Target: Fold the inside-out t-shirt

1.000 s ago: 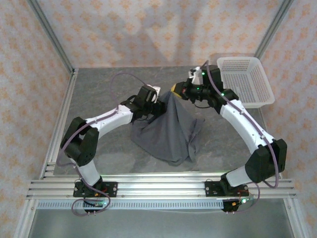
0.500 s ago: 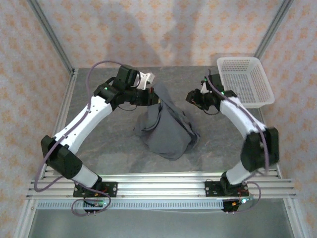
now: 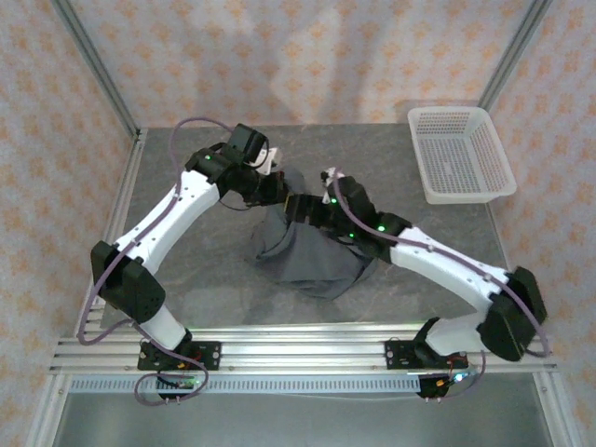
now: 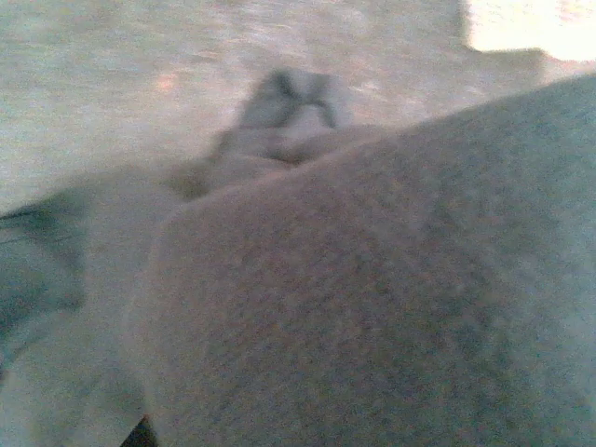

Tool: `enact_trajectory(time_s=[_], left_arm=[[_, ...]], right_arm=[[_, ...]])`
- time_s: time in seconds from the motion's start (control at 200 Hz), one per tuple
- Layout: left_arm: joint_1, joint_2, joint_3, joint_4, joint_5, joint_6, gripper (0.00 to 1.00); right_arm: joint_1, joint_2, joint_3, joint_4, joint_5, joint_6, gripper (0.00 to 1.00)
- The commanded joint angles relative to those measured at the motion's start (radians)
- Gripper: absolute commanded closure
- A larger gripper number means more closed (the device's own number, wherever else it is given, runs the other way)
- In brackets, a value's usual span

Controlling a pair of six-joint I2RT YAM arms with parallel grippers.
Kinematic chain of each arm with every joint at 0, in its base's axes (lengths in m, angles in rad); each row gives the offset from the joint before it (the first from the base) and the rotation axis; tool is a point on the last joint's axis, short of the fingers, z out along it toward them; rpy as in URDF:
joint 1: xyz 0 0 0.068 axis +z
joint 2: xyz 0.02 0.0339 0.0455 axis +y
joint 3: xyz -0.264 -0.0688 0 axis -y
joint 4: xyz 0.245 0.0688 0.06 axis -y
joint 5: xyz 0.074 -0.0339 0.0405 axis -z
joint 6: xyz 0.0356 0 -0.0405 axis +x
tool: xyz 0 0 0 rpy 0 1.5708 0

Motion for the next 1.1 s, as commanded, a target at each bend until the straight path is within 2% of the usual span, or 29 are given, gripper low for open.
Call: enact_trajectory(time_s=[0.0, 0.03, 0.13, 0.22, 0.36, 0.44, 0.535, 0.595, 0.645, 0.706, 0.776, 0.841, 0.901, 0.976, 1.091], left_arm=[[-0.007, -0.043, 0.072, -0.083, 0.048, 0.003, 1.00], [-0.007, -0.051, 0.071, -0.088, 0.036, 0.013, 1.00], [0.012, -0.077, 0.044, -0.109, -0.019, 0.046, 1.00], [0.062, -0.085, 0.011, -0.127, -0.073, 0.076, 1.00], [0.133, -0.071, -0.031, -0.095, -0.057, 0.118, 1.00], [0.163, -0.056, -0.073, -0.048, -0.047, 0.159, 0.81], [0.207, -0.018, -0.120, -0.001, -0.003, 0.186, 0.64], [0.233, -0.005, -0.151, 0.045, 0.067, 0.183, 0.58], [0.241, -0.028, -0.182, 0.090, 0.078, 0.172, 0.49], [0.251, -0.071, -0.206, 0.107, 0.059, 0.178, 0.38], [0.270, -0.137, -0.228, 0.079, -0.029, 0.201, 0.30], [0.273, -0.220, -0.242, 0.017, -0.156, 0.240, 0.26], [0.269, -0.318, -0.278, -0.006, -0.214, 0.258, 0.25], [0.246, -0.444, -0.351, 0.039, -0.180, 0.252, 0.25], [0.136, -0.548, -0.414, 0.122, -0.165, 0.290, 0.26]], right_arm=[[-0.003, 0.100, 0.061, 0.007, 0.089, -0.142, 0.32], [-0.019, 0.125, 0.075, -0.007, 0.062, -0.148, 0.40], [-0.069, 0.137, 0.090, -0.002, -0.103, -0.135, 0.86], [-0.078, 0.092, 0.055, 0.035, -0.247, -0.136, 1.00], [-0.089, 0.023, -0.002, 0.118, -0.472, -0.062, 1.00], [-0.100, -0.020, -0.047, 0.294, -0.632, 0.054, 1.00], [-0.118, -0.060, -0.075, 0.491, -0.741, 0.182, 1.00], [-0.139, -0.078, -0.071, 0.514, -0.757, 0.199, 1.00], [-0.169, -0.087, -0.073, 0.514, -0.750, 0.202, 1.00], [-0.209, -0.087, -0.081, 0.510, -0.739, 0.204, 1.00], [-0.248, -0.073, -0.084, 0.504, -0.734, 0.209, 1.00], [-0.267, -0.054, -0.072, 0.487, -0.746, 0.202, 1.00], [-0.268, -0.040, -0.050, 0.448, -0.763, 0.174, 1.00], [-0.268, -0.028, -0.032, 0.416, -0.777, 0.149, 1.00], [-0.268, -0.012, -0.016, 0.398, -0.813, 0.131, 1.00]])
